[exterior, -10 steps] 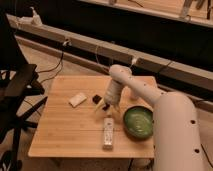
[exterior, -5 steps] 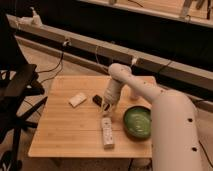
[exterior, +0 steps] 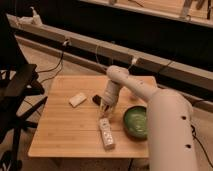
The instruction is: Stand the bottle upright
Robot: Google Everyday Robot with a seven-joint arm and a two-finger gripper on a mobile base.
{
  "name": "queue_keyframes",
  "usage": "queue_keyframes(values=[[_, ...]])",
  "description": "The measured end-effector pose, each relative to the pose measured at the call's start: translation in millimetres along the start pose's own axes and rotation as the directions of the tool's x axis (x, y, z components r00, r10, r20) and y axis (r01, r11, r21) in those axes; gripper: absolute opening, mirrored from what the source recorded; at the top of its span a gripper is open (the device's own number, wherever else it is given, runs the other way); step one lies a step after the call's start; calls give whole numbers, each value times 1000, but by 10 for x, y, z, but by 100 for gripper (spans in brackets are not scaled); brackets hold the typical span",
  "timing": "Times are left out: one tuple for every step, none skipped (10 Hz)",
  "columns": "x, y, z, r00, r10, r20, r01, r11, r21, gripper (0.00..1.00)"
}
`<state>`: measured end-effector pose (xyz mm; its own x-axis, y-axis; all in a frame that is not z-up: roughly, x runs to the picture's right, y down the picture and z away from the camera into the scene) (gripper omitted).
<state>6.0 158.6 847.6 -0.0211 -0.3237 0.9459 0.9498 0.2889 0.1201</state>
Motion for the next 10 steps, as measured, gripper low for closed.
queue_keyframes(values=[[-29,16,-46,1000,2,-2,-2,1000,-1,57],[-65,-12,-89,1000,-7,-15,7,1000,-4,65],[-108,-53,-140,999,-20,-31,19,1000,-10,75],[-132,-77,-155,999,-27,-44,27,1000,-13,79],[-157,-98,-172,998,-35,-54,34,999,-17,80],[-171,-112,-188,997,-39,-59,38,999,-19,80],[-172,-124,-177,997,-43,-59,42,999,-20,80],[-162,-137,-145,998,-49,-51,48,999,-19,80],[-126,-155,-60,998,-58,-27,57,998,-20,80],[-96,-171,8,998,-63,-9,63,998,-22,80]])
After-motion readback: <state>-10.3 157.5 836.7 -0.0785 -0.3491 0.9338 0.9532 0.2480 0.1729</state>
